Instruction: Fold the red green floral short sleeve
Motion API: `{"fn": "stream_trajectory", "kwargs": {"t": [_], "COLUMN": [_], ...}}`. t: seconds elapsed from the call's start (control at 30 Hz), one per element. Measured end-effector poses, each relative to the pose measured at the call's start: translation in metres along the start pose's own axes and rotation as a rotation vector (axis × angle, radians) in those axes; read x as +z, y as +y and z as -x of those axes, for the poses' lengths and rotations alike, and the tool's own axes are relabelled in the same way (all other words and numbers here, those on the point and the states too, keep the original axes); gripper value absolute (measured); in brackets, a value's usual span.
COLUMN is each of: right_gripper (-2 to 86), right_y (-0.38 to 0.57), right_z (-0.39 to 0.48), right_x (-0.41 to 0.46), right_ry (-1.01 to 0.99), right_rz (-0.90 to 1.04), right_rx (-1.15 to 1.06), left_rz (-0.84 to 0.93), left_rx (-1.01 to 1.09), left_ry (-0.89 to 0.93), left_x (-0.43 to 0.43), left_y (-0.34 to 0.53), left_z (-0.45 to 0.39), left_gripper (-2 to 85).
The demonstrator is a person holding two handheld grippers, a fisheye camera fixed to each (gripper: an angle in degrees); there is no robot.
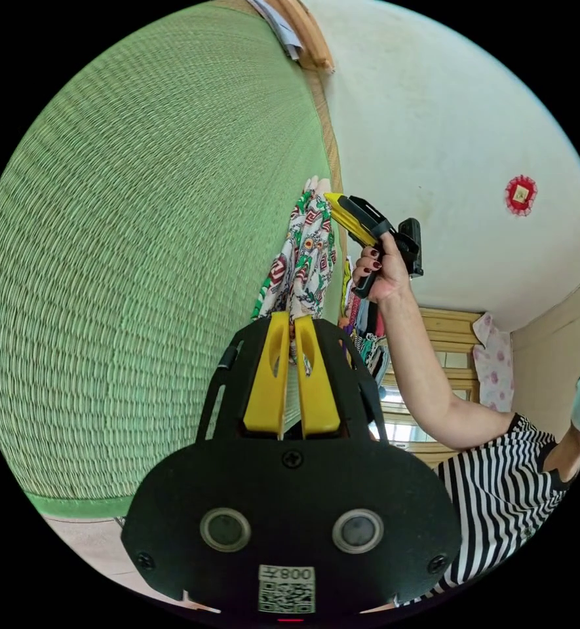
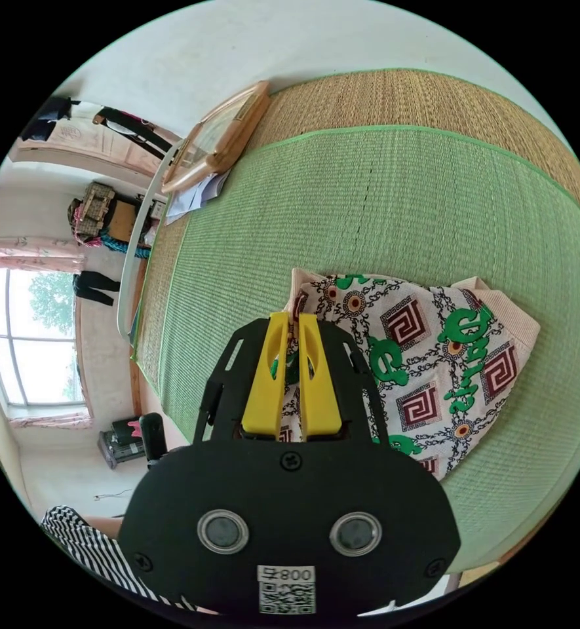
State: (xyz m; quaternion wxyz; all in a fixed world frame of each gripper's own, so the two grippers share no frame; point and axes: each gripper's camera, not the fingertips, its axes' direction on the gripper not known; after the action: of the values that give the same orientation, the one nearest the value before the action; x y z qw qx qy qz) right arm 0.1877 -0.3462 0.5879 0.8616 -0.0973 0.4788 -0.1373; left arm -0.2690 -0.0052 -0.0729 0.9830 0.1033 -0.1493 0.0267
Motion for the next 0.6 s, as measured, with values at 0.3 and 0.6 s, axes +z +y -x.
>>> {"fn": "stream_trajectory", "kwargs": {"t": [0.3,0.6], "right_gripper": [7.9,8.0], "right_y": [0.033,0.189], "right_z": [0.006,-0.067], "right_x": [-0.020,-0.042], "right_ry": [0.038,0.016], "right_rz": [-0.018,0.064], "right_rx": [-0.111,0.021], "left_rz": [0.005,0.035], "left_rx": [-0.004,0.069], "left_ry": [-0.048,-0.217], "left_x": [-0.061,-0.112], "left_y": [0.012,0.038], "left_z": [-0.007,-0.028], "left_gripper": [3.8,7.5]}}
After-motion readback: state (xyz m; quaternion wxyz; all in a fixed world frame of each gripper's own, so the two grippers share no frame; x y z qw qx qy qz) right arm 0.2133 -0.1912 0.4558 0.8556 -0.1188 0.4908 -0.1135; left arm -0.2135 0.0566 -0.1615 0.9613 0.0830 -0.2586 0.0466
